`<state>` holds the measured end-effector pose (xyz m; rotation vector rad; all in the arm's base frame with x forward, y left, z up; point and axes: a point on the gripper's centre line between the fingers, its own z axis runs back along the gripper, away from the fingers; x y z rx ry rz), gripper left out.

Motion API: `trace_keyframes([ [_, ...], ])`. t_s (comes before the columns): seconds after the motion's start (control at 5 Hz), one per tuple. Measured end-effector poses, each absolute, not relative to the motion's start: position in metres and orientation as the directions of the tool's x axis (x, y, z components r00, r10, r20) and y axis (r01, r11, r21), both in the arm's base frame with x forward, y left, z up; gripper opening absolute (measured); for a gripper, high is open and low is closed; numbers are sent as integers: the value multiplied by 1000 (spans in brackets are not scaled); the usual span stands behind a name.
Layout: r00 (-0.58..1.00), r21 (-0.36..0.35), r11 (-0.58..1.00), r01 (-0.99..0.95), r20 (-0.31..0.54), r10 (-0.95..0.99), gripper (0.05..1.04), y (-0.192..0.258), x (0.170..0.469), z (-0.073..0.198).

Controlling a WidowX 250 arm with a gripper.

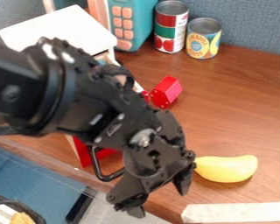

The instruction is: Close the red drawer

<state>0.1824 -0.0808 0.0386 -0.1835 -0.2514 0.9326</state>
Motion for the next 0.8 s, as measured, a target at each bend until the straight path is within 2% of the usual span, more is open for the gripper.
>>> trace_keyframes([
  [0.8, 482, -248, 497, -831, 122, 868, 1000, -50, 211, 38],
])
